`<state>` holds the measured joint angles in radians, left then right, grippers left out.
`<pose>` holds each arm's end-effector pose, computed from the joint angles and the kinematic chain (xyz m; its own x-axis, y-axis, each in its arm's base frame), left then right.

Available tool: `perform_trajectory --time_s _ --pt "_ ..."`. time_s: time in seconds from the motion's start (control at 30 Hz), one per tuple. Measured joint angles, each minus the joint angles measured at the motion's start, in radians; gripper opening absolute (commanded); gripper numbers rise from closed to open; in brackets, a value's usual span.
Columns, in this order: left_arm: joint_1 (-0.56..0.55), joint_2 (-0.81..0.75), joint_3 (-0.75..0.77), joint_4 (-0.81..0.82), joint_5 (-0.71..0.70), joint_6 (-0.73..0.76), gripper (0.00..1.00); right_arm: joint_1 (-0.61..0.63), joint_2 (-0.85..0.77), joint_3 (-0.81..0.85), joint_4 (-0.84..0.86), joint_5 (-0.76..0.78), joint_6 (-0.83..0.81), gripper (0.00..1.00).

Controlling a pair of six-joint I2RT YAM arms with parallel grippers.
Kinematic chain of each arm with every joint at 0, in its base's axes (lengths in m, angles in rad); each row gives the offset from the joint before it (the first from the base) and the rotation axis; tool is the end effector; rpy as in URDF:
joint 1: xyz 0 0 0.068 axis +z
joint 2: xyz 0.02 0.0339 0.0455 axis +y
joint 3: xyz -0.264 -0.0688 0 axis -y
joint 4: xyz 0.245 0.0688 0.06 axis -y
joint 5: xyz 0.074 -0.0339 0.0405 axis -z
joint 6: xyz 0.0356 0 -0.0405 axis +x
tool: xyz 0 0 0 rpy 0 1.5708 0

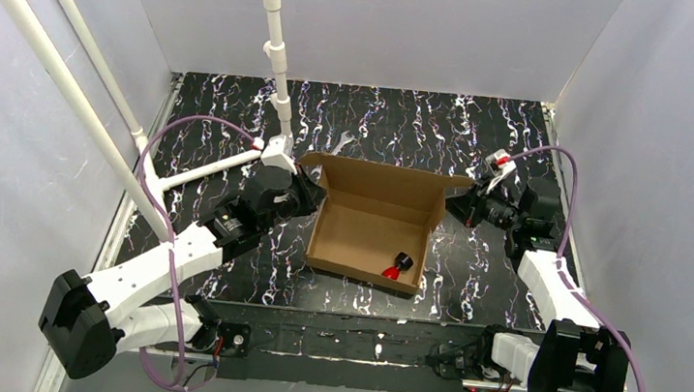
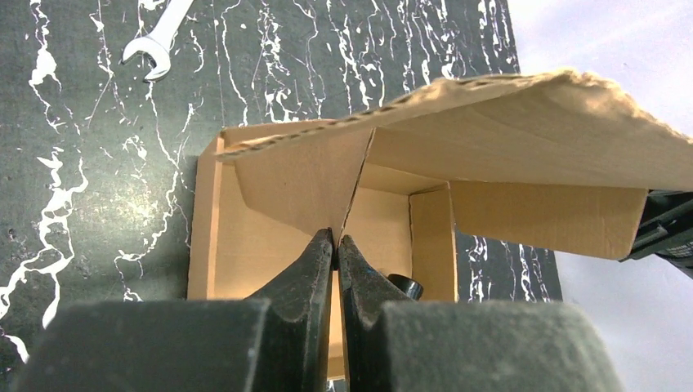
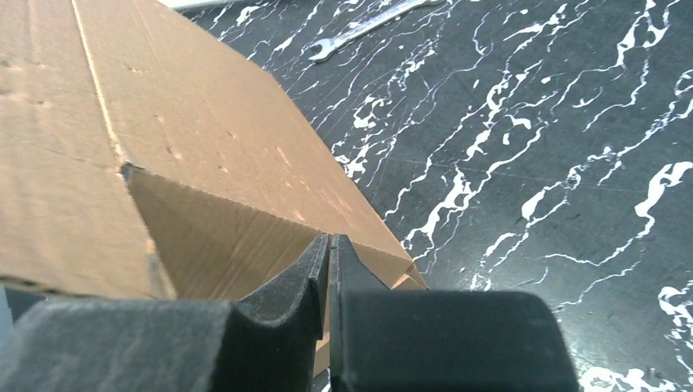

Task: Fold the paper box

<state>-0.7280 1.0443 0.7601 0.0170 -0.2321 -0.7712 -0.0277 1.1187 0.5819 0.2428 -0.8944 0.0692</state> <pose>0.1877 -0.1563 0.3020 -0.4772 -0.4833 -0.7340 0.2082 0.7493 -0.6287 0.2387 0.0212 0.2493 -0.3394 0.0527 -0.9392 -0.7070 0.6443 0.2916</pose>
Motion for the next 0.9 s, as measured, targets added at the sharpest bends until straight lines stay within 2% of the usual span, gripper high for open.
perform_trajectory --time_s 0.4,0.63,0.9 --pt "-0.007 0.013 0.002 -0.018 -0.045 0.037 0.00 0.036 0.001 -0.043 0.051 0.001 0.035 0.14" --pt "-0.010 -0.020 0.002 -0.084 -0.066 0.119 0.00 0.023 -0.017 -0.030 -0.126 -0.013 -0.115 0.14" --pt "-0.012 -0.013 0.029 -0.124 -0.072 0.197 0.00 -0.013 -0.041 -0.063 -0.151 -0.033 -0.132 0.01"
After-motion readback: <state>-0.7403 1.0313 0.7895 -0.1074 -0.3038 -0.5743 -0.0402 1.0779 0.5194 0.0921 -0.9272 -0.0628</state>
